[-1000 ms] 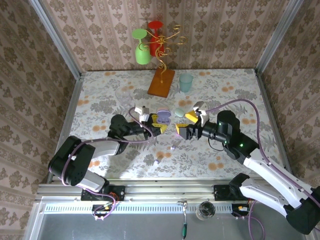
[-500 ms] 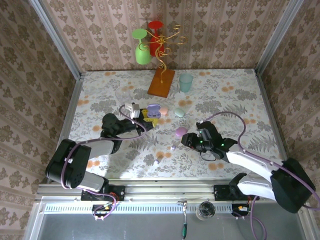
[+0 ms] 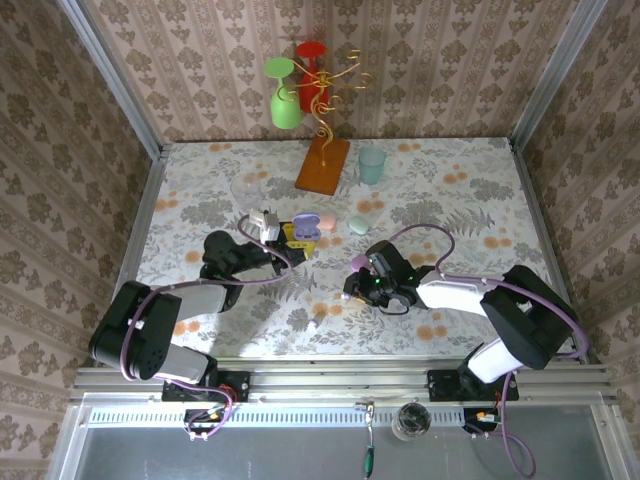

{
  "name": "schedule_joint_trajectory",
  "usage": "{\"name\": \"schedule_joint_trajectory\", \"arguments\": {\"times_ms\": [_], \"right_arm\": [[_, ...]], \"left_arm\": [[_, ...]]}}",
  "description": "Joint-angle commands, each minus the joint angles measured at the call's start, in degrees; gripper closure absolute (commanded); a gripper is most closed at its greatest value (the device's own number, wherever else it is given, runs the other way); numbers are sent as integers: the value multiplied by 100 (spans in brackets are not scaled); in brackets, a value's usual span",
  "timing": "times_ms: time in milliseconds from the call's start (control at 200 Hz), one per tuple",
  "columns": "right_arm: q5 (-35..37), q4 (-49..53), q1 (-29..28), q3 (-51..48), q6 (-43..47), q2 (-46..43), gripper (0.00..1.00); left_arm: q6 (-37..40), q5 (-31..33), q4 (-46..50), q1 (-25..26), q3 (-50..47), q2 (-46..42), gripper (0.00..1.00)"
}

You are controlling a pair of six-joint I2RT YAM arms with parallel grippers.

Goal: Insert the wireless bluetooth earbuds into the charging case

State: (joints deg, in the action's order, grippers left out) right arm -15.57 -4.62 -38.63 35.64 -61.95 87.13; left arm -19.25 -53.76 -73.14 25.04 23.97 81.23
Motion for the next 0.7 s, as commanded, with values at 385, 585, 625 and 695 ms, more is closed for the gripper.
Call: {"name": "schedule_joint_trajectory", "arguments": {"times_ms": [385,585,625,695], "right_arm": [[-44,214,-43,319,-28,575,74],[66,474,-43,421,118,538,79],[166,533,-48,438,225,436,79],[407,753,-42,508,521,222,78]], "left_arm": [[194,-81,-138,11,-23,-116,66],[230,-91,-136,11,-54,-125,66],[266,-101,-133,14,-59,-118,66],[372,-91,-124,12,-67,-92,66]]}}
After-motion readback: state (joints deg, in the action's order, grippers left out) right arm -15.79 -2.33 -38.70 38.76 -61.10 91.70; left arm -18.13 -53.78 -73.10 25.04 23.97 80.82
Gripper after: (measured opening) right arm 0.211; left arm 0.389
